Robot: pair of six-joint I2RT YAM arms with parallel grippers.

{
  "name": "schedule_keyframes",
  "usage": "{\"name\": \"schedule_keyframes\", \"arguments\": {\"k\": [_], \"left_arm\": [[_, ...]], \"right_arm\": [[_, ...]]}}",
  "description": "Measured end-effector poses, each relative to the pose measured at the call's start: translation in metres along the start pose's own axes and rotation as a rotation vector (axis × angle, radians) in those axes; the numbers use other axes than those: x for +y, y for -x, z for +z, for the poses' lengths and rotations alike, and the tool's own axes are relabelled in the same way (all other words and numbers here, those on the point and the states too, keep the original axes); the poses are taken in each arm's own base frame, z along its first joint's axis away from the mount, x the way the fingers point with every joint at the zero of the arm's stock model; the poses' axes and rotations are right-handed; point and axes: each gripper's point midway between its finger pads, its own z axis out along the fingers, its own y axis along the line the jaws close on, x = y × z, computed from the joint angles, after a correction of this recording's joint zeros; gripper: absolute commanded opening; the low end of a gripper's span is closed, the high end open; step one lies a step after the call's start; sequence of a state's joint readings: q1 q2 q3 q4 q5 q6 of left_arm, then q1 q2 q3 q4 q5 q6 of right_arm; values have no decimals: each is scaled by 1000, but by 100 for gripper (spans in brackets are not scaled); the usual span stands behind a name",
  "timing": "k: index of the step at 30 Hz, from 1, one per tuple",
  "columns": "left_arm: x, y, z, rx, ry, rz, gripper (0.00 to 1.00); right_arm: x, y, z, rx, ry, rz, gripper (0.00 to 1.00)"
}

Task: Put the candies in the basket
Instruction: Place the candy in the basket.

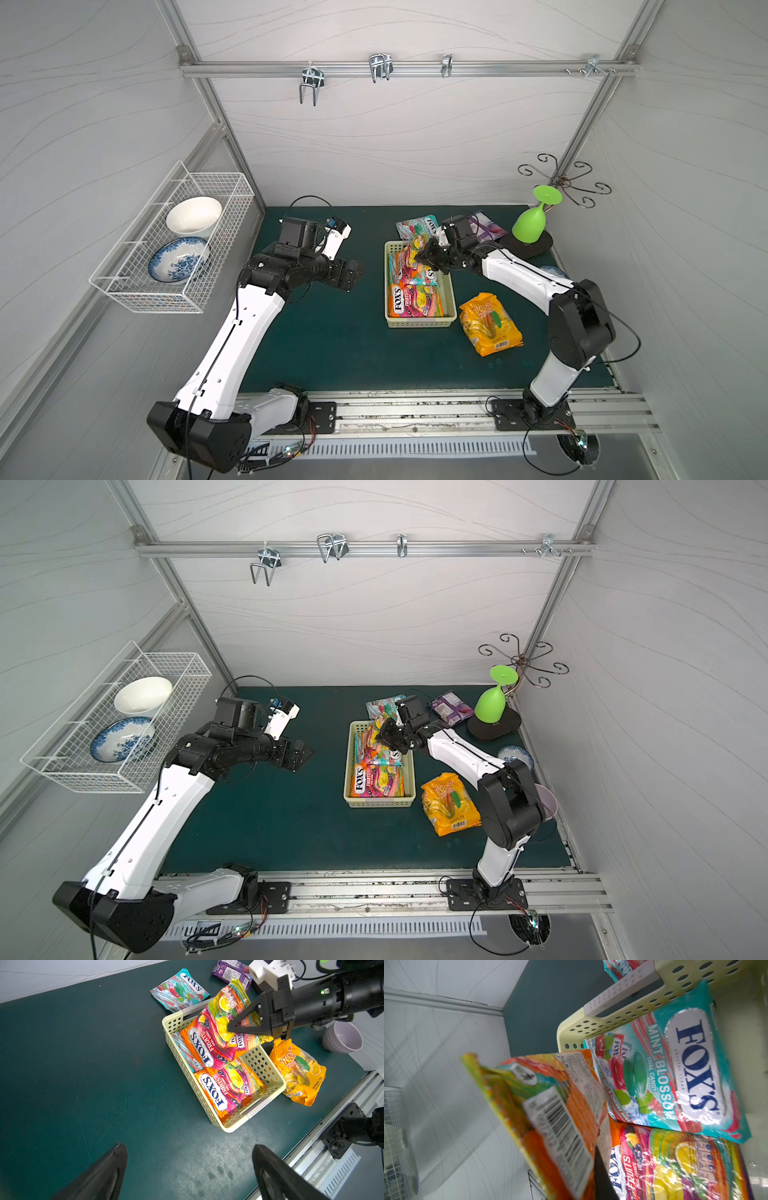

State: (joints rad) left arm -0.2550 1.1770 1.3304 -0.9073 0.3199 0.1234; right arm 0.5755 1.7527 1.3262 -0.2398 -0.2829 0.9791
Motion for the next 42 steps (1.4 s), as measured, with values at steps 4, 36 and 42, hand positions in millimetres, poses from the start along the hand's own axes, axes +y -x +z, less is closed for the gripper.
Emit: {"name": "schedule_keyframes", "arguments": {"k": [4,36,42], "left_arm": [[-2,0,0,0,-9,-2,98],[-3,0,3,6,-32,-15,98],[-4,0,3,6,-35,-20,98]], "right_arm": [[0,5,17,9,10,30,5],[-59,16,3,10,-221,-176,99],[-60,22,-14,-33,-291,-284,99]]}}
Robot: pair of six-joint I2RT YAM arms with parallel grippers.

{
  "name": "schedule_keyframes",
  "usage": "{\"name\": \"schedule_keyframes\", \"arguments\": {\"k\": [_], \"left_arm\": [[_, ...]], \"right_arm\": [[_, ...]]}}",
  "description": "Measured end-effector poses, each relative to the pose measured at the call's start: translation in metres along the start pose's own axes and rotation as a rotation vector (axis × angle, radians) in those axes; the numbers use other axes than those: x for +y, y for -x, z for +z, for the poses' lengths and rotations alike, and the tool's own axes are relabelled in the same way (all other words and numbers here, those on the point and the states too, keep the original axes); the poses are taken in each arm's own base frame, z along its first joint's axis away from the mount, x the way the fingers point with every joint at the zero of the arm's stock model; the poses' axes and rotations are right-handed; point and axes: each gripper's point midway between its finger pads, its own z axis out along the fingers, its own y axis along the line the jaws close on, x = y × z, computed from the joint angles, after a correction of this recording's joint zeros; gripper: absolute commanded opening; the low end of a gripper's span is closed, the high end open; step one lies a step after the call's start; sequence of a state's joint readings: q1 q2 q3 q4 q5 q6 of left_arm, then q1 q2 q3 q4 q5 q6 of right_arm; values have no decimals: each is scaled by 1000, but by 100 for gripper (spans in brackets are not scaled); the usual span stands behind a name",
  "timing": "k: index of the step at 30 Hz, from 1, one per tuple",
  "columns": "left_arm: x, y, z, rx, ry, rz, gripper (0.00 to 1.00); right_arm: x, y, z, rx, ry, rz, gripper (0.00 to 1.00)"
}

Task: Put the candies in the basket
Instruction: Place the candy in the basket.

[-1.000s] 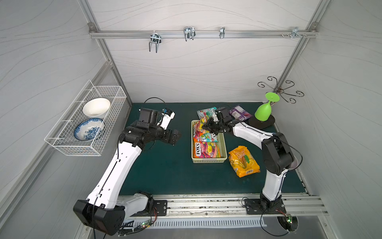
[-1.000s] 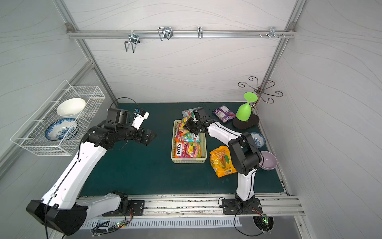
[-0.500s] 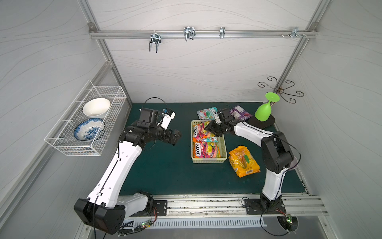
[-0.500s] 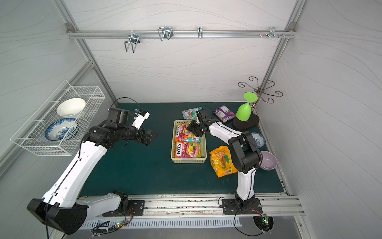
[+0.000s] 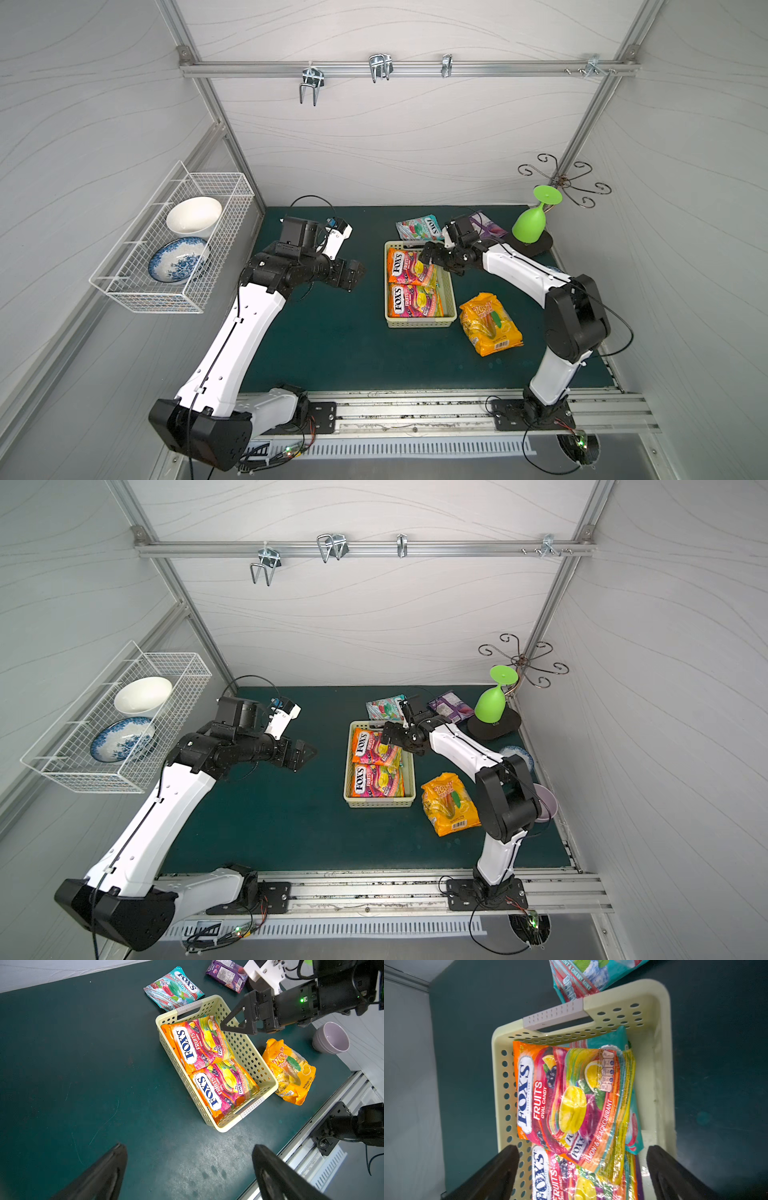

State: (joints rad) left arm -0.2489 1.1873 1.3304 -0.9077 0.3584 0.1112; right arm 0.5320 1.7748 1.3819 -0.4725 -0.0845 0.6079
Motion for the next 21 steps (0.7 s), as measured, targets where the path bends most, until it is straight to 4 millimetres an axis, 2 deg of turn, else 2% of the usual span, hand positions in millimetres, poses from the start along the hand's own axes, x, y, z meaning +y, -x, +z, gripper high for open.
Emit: {"name": "schedule_keyframes", "arguments": {"k": [3,7,12,17,21], "left_arm": [[1,0,0,-1,3,-1,98],[2,0,0,-1,4,-5,98],[2,0,0,-1,5,-8,98],[3,0,0,-2,6,-9,98],[2,0,-1,-2,4,-13,98]], "right_arm": [[4,4,-5,-28,-46,-75,99],[25,6,-7,-42,-49,-158,99],[47,9,8,-36,-77,-254,99],[54,-15,26,12,-160,-424,98],[60,-40,30,46,-207,-563,97]]}}
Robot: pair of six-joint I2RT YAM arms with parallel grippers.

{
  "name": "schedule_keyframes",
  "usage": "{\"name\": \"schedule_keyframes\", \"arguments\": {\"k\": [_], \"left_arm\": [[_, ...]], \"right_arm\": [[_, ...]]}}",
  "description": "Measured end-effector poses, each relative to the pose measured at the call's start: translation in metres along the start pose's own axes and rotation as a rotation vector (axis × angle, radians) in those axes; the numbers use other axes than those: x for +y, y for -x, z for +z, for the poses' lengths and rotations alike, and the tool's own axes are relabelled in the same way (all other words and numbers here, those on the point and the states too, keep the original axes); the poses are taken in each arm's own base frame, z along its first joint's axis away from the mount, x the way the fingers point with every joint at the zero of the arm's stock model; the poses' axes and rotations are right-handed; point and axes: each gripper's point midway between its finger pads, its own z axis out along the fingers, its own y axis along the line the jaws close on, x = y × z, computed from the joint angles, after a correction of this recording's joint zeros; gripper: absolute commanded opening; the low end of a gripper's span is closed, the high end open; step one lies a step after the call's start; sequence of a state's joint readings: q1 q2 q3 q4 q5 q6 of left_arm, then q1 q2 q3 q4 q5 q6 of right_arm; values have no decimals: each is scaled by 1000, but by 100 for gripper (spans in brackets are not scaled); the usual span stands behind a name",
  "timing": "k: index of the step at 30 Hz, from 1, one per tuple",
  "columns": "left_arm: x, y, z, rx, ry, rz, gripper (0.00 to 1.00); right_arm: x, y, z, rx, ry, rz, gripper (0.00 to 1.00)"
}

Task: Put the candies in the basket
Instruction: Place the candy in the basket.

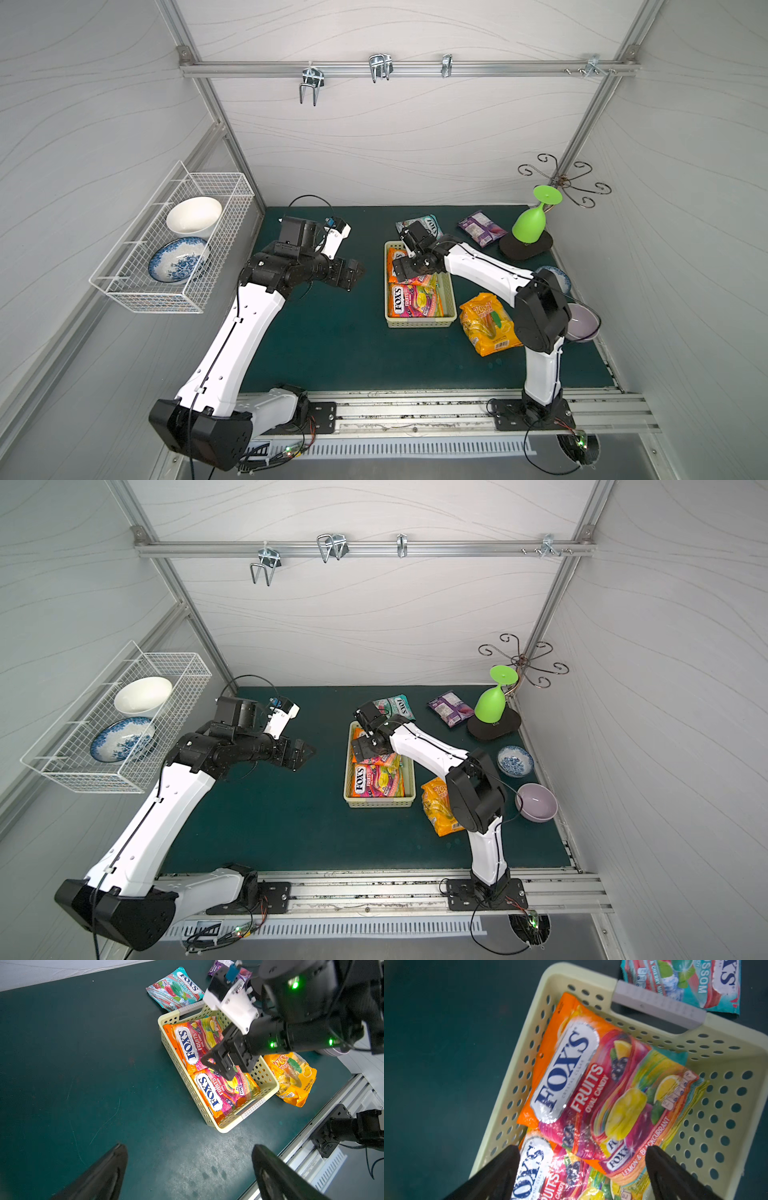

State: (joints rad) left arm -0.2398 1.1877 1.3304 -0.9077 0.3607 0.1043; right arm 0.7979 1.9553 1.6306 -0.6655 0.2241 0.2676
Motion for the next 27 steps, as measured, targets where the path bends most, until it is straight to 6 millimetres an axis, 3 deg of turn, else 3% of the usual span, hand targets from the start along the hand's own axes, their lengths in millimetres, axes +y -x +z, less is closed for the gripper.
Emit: {"name": "schedule_keyframes", "arguments": {"k": [2,8,27], "left_arm": [[0,0,0,0,0,-1,98],[0,0,1,3,-4,-6,98],[5,0,2,4,5,-21,98]], "right_arm": [[0,-9,2,13,-35,-50,97],[-28,-38,8,72,-190,-187,98],[-65,-29,4,71,-350,-325,98]]}}
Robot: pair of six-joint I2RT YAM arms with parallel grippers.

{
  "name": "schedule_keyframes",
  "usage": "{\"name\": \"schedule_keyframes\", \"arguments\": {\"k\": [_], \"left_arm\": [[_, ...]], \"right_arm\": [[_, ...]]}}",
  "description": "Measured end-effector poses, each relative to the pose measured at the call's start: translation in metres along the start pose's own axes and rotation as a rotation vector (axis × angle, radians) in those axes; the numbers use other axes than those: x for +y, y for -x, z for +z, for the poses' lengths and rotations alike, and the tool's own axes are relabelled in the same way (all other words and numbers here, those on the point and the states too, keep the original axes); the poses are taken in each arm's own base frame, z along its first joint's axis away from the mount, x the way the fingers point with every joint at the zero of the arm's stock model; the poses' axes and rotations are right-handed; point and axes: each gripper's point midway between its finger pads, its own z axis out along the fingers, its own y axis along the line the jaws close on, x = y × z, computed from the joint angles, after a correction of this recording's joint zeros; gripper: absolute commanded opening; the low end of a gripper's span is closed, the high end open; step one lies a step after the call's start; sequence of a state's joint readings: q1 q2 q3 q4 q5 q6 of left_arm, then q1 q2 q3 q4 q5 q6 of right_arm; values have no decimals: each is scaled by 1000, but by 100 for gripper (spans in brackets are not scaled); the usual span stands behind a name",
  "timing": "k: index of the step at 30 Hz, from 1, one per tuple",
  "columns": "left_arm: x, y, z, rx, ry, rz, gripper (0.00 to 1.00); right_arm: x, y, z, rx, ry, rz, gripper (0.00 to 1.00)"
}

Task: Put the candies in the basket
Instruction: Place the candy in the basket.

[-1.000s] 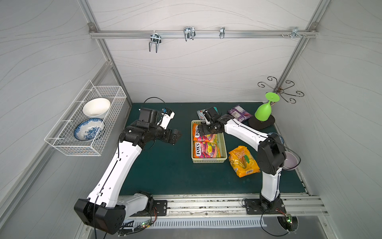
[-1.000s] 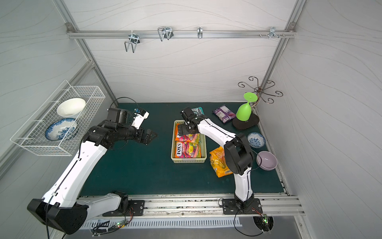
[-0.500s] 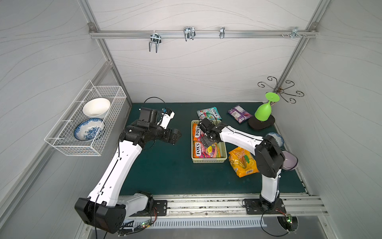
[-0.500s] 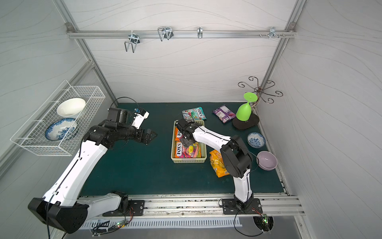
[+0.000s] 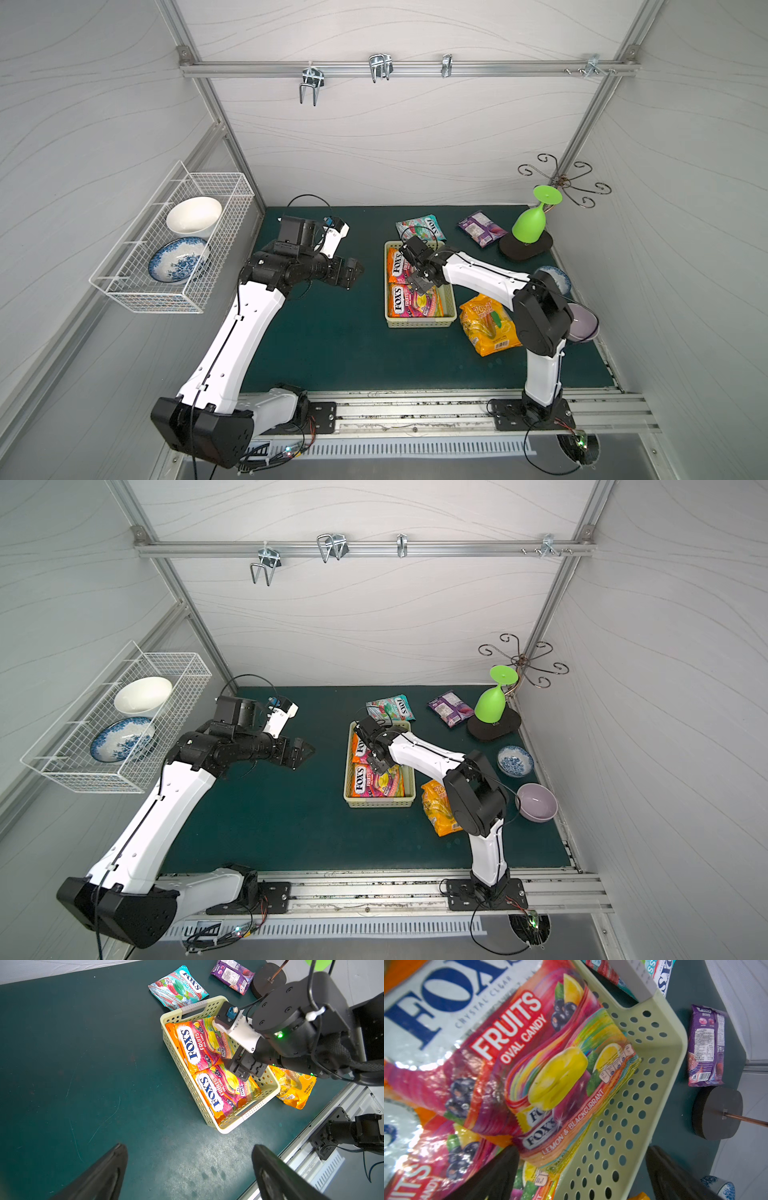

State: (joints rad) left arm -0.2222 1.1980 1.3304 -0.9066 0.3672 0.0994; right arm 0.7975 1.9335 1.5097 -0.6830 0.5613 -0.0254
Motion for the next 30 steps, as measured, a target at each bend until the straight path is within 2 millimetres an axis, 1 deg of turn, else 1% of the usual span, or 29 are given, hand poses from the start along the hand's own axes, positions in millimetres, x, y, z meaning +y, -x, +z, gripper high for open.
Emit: {"name": "schedule_keyframes", "arguments": {"k": [2,9,13,15,18,22,26,30], "left_arm": [[0,0,0,0,-1,-2,98],[0,0,0,1,-3,-5,98],[1,0,1,2,-4,-8,98],[1,0,1,3,-4,-9,98],[1,0,3,7,-7,-14,98],[1,0,4,8,-7,-15,98],[1,1,4,5,-8,-14,98],[2,1,4,3,-4,-12,98]], "right_arm": [[-3,1,3,2,-8,-4,98],[-4,2,12,16,-35,-54,98],[-5,7,8,7,-34,-77,98],[-3,6,5,1,-27,-88,98],[-2,2,-4,-10,0,-98,98],[1,5,-13,-31,28,-107,98],[13,-4,-7,-7,61,-135,98],[20,-11,4,23,70,-155,98]]}}
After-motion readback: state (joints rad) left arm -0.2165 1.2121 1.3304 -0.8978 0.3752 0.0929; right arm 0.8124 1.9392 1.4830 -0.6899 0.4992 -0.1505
